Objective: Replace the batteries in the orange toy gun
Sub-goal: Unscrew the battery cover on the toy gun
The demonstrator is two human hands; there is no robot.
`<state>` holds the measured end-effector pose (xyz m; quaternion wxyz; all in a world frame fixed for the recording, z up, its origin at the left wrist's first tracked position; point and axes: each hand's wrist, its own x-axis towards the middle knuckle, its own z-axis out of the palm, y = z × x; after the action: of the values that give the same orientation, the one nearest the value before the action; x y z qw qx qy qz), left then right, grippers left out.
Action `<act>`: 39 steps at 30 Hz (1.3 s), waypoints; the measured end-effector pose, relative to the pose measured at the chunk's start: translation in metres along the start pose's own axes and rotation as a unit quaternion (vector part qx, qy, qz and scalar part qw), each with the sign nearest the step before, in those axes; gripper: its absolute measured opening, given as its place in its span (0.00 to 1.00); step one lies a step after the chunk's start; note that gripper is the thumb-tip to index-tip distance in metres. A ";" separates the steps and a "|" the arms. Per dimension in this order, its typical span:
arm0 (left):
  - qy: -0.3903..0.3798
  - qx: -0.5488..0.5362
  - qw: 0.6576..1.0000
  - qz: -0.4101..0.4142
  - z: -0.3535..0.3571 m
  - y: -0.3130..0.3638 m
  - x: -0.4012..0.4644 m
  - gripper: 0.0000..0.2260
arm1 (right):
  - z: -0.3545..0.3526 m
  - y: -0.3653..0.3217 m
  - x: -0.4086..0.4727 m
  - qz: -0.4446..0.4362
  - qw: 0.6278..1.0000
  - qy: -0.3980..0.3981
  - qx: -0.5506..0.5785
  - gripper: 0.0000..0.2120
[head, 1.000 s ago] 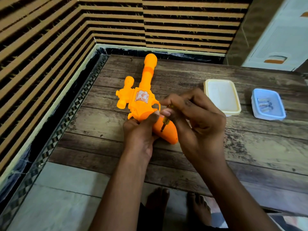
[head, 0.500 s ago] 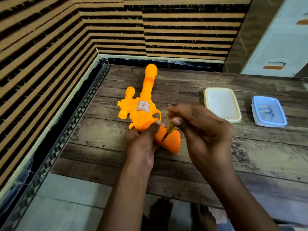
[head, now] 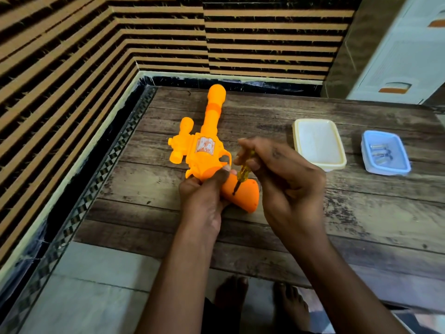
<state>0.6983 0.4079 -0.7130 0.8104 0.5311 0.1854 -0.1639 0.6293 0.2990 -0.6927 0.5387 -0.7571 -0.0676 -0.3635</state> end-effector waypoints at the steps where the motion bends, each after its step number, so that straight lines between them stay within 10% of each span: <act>1: -0.004 -0.002 1.000 0.004 0.000 0.000 0.000 0.14 | 0.001 -0.001 -0.001 0.001 1.000 -0.001 0.005 0.12; 39: -0.020 0.009 0.999 0.029 -0.002 -0.004 0.003 0.07 | 0.006 -0.005 0.002 -0.014 1.000 0.009 -0.012 0.10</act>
<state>0.6989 0.4077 -0.7180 0.8138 0.5400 0.1516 -0.1524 0.6309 0.3053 -0.6891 0.5249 -0.7590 -0.0690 -0.3791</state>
